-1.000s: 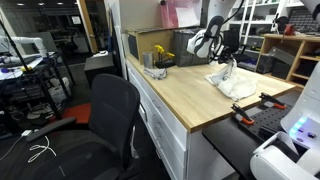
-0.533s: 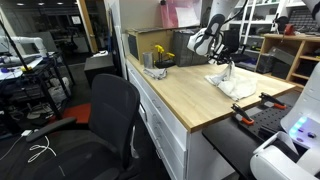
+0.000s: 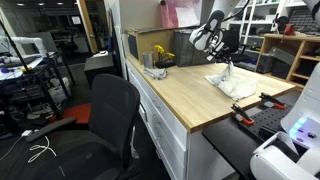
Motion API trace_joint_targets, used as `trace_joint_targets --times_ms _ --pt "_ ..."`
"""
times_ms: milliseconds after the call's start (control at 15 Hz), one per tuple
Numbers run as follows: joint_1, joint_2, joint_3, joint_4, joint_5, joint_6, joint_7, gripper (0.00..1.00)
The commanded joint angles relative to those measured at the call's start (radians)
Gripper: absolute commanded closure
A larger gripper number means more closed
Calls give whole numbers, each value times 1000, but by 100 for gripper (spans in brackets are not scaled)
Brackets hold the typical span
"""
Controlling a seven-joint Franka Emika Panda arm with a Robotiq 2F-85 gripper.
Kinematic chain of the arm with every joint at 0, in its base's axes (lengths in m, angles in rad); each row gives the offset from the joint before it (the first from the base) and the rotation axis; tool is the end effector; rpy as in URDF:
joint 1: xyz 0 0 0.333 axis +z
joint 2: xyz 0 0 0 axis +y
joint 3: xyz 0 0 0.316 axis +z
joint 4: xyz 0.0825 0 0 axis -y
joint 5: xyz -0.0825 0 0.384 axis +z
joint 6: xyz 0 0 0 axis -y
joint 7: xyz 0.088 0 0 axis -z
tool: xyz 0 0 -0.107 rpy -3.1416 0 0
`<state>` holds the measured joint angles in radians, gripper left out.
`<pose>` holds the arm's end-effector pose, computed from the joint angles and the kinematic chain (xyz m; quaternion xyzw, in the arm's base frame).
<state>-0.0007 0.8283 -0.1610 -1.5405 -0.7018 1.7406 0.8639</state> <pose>0.6280 -0.1497 0.1575 0.8391 -0.2840 -0.1439 0.4411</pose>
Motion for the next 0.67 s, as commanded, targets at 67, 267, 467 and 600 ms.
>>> trace_joint_targets --times_ms 67,267,467,600 --pt "14 -8 -21 13 58 20 0 95" --pt "14 -21 -21 14 71 21 0 95" --pt "14 -21 -21 13 71 22 0 99" --pt "14 24 -44 78 50 13 1 99"
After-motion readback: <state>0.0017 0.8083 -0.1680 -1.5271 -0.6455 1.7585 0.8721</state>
